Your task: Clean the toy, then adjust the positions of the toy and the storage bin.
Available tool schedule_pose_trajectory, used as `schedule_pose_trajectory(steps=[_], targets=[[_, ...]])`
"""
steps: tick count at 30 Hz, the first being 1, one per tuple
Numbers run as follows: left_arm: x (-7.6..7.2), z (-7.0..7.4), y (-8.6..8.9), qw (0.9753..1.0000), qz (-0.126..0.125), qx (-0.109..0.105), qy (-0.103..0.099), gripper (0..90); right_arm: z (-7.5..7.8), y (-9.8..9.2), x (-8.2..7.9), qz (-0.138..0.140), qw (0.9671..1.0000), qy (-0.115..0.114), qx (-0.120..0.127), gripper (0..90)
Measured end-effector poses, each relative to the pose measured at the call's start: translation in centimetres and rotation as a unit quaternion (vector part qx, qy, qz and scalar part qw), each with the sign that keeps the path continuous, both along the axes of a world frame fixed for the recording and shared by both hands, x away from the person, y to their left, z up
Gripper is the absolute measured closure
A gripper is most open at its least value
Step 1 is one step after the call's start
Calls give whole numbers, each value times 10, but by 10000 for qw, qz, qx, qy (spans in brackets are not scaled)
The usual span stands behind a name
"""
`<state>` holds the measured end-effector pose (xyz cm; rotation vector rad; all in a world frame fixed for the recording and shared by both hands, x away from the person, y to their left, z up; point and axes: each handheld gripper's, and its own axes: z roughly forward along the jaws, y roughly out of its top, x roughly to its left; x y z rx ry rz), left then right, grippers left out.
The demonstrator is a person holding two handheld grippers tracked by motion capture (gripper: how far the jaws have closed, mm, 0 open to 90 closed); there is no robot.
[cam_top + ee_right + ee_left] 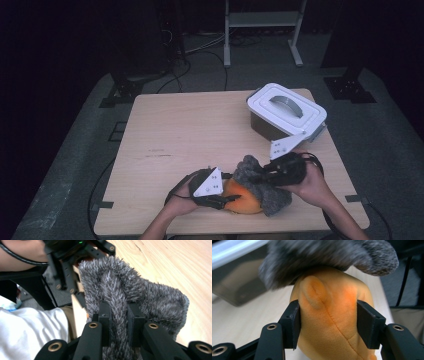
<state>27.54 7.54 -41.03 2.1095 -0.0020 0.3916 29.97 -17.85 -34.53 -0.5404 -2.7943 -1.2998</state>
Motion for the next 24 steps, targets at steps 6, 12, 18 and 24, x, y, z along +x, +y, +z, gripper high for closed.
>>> schedule_pose_trajectory(steps=[6,12,18,24], targets=[[15,-8,9,9904,329,-297,1310,213,-19,19,13,40,9993,247,-285,762],[13,-11,4,9920,469,-280,1138,341,-16,26,12,132,9993,189,-303,762],[8,-11,10,9955,195,-197,903,405,-11,23,11,200,9994,161,-222,762],[7,-14,18,9956,123,-231,903,413,-18,10,10,85,9996,254,-61,762]])
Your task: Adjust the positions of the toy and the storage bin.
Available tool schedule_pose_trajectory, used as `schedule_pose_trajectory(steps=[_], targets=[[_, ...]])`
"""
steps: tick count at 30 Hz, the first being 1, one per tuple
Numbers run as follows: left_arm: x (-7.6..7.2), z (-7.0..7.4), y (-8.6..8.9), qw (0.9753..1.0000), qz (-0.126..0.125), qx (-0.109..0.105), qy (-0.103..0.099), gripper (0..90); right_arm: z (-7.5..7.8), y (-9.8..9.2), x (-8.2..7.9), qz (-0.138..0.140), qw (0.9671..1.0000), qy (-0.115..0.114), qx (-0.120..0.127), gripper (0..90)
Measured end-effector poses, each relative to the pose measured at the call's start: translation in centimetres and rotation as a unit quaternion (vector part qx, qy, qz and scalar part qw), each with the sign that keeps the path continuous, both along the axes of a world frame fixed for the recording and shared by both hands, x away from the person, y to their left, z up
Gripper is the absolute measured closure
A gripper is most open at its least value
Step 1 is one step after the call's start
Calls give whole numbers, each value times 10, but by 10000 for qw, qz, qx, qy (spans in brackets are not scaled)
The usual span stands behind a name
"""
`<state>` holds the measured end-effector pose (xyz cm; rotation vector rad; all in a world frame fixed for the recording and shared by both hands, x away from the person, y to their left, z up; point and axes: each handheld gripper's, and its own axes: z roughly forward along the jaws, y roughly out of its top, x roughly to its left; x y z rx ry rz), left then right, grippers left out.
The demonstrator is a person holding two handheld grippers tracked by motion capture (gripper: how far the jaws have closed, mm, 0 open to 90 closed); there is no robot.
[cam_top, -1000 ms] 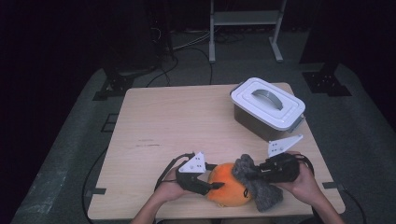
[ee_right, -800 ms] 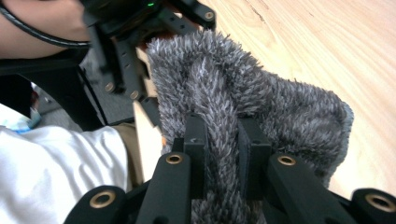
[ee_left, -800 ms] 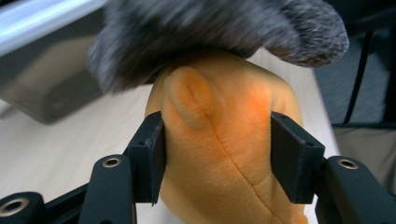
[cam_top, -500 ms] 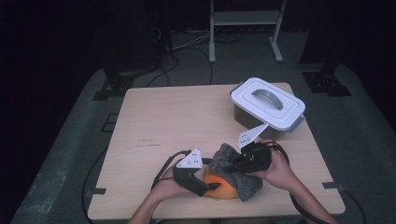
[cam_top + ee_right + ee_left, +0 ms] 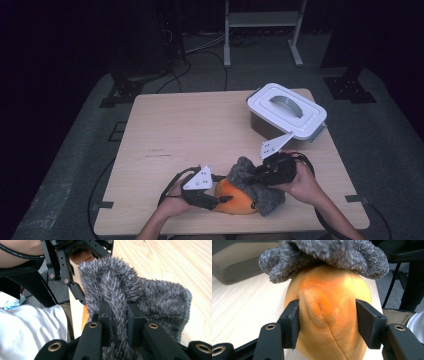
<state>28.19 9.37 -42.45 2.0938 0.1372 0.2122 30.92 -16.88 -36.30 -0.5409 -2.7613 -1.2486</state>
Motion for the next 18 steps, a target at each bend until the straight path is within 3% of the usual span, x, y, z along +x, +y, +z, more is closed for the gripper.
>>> schedule_pose_trajectory(steps=[4,18], targets=[[0,-1,0,10000,-34,-9,-1,412,3,8,-1,66,9999,-127,-62,761],[-1,0,0,10000,-73,44,-26,407,6,20,-4,164,9995,-188,-196,761]])
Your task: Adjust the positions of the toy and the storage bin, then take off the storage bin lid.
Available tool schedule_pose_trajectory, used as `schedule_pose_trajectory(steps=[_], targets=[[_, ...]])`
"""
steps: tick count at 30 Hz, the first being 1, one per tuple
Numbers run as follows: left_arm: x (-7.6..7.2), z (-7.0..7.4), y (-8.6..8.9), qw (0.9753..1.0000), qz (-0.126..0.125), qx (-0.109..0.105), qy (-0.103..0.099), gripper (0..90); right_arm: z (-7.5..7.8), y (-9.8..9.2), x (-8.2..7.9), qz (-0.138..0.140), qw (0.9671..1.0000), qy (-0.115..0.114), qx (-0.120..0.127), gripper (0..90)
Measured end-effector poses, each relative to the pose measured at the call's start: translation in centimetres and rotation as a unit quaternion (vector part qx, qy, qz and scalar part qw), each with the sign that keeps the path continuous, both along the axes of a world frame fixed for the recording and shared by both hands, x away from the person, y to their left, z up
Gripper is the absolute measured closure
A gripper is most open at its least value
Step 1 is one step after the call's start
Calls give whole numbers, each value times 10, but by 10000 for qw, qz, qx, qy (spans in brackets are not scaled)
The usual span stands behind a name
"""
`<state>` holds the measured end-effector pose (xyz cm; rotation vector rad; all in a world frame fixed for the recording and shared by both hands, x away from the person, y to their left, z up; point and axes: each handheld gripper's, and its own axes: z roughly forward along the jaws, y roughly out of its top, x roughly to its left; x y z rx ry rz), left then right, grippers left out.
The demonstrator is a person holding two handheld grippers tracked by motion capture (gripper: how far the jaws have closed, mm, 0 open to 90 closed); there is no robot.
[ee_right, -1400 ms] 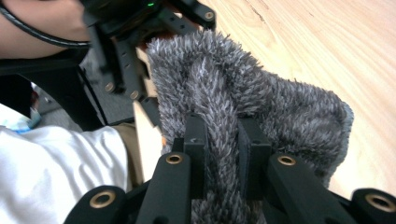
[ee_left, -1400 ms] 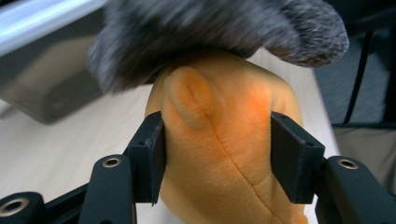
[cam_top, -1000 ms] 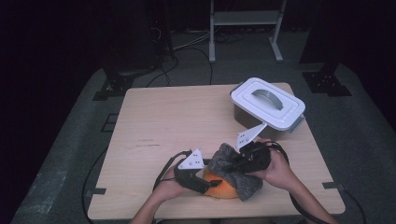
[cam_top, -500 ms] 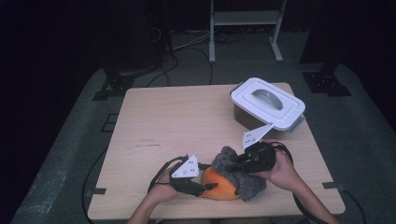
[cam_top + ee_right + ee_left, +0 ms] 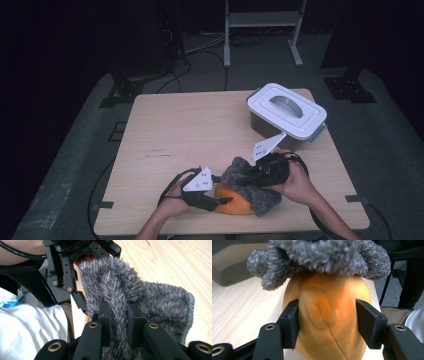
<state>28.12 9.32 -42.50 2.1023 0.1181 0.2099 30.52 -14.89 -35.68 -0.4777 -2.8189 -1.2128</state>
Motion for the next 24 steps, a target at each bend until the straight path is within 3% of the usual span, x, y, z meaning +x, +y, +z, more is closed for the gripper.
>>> schedule_pose_trajectory(steps=[5,13,15,16,19,21,23,24], targets=[[-3,-2,5,10000,-37,3,-5,418,-5,-2,-1,21,10000,51,3,762],[1,-5,14,9998,-78,-31,181,409,-27,-46,-3,-374,9980,387,330,762],[3,0,11,9993,-83,-23,371,341,-32,-50,-5,-373,9971,448,480,762],[5,5,9,9989,-16,5,458,255,-33,-50,-6,-371,9972,438,479,762],[9,15,3,9978,125,-228,605,120,-34,-44,-11,-244,9977,404,481,762],[11,14,-5,9978,72,-27,652,116,-33,-40,-13,-192,9982,345,440,762],[11,7,-13,9977,31,201,650,174,-31,-38,-14,-186,9985,302,407,762],[10,6,-14,9981,51,151,602,211,-31,-38,-13,-215,9987,261,369,762]])
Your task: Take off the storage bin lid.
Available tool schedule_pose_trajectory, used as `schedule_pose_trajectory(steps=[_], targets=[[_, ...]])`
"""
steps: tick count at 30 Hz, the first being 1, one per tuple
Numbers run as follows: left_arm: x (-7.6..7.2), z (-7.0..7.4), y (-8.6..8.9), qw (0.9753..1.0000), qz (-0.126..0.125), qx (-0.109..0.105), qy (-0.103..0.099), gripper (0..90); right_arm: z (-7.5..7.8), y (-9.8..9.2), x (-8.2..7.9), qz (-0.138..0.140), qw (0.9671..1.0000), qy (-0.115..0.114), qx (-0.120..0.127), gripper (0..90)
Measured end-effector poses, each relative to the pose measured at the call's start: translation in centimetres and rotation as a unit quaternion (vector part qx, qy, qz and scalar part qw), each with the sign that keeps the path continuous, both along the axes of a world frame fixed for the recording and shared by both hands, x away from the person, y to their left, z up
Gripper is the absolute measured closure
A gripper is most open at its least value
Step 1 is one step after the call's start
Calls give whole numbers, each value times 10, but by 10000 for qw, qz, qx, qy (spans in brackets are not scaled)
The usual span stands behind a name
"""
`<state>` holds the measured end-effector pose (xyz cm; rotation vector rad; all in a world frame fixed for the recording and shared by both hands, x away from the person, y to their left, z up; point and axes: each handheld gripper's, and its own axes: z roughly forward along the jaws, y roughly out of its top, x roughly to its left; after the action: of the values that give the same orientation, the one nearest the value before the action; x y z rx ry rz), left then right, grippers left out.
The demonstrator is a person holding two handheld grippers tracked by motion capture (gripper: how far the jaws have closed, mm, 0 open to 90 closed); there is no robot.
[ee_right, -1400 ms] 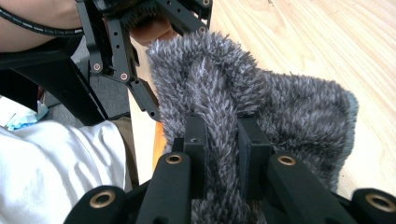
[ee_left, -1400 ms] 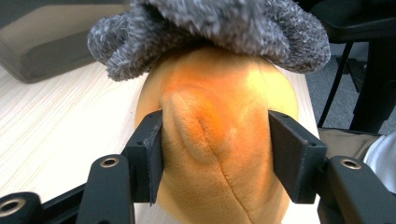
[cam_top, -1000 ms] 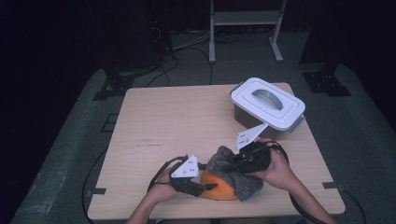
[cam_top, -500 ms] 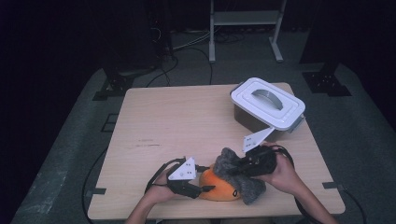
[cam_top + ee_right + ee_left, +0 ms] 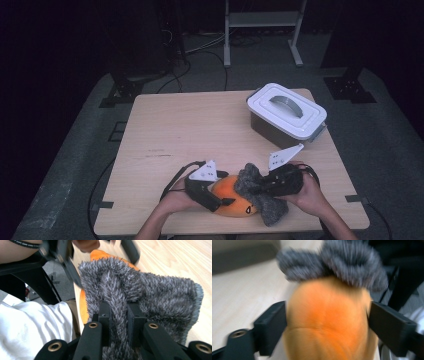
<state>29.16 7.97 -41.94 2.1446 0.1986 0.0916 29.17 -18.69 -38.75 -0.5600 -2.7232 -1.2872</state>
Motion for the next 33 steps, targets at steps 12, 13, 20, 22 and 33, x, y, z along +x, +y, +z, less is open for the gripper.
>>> schedule_pose_trajectory(steps=[12,13,20,22,33], targets=[[5,14,-4,9939,6,-100,-1101,452,29,5,20,-168,9988,-403,225,767],[7,12,-3,9942,4,-54,-1078,452,28,6,23,-179,9989,-370,205,767],[8,-4,19,9966,41,-233,-792,431,1,-3,28,-219,9994,56,244,767],[6,-4,21,9968,56,-247,-759,422,-5,-7,27,-222,9992,126,310,767],[5,-2,12,9983,155,-214,-525,239,-17,-12,16,-180,9989,242,357,766]])
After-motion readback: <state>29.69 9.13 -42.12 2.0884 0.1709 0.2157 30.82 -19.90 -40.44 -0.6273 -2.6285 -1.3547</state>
